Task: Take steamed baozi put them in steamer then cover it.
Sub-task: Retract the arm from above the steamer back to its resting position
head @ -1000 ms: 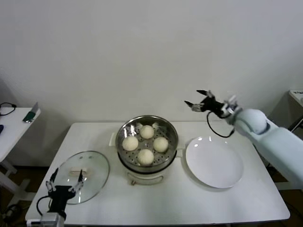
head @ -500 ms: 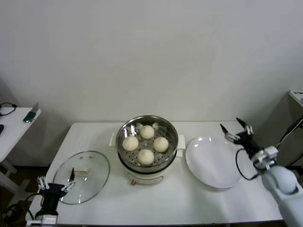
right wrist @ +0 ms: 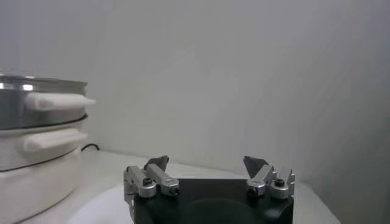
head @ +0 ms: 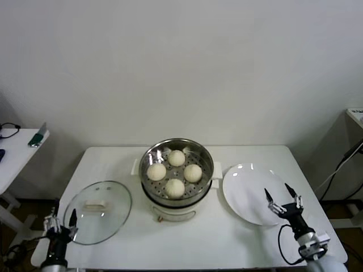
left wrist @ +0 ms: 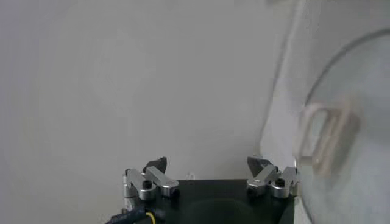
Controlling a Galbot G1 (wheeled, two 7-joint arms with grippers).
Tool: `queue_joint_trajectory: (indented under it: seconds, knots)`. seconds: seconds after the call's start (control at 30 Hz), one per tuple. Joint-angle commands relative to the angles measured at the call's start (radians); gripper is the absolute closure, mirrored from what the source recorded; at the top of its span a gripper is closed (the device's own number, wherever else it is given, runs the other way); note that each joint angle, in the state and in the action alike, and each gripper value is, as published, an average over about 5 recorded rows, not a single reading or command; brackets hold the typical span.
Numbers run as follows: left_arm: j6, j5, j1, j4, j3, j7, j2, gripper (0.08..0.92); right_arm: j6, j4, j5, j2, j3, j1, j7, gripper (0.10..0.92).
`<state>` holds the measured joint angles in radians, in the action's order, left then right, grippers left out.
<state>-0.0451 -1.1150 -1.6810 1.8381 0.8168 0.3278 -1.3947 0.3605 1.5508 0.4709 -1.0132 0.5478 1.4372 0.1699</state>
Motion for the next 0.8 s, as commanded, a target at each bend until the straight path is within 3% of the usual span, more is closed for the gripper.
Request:
queue_joint_trajectory:
  seconds: [0.03,0.53,0.8]
  knots:
    - [0.053,-0.403,0.089,-0.174,-0.029,0.093,-0.013,0.177,0.053,0.016,-0.061,-0.091,0.031,0.082,-0.017,0.203]
    - [0.043,-0.380,0.258,-0.364,-0.073,0.052,-0.006,0.177,0.047,0.049,-0.075,-0.123,0.053,0.113,-0.016,0.203]
    - [0.044,-0.363,0.306,-0.407,-0.082,0.057,0.002,0.177,0.040,0.070,-0.084,-0.140,0.066,0.122,-0.019,0.203]
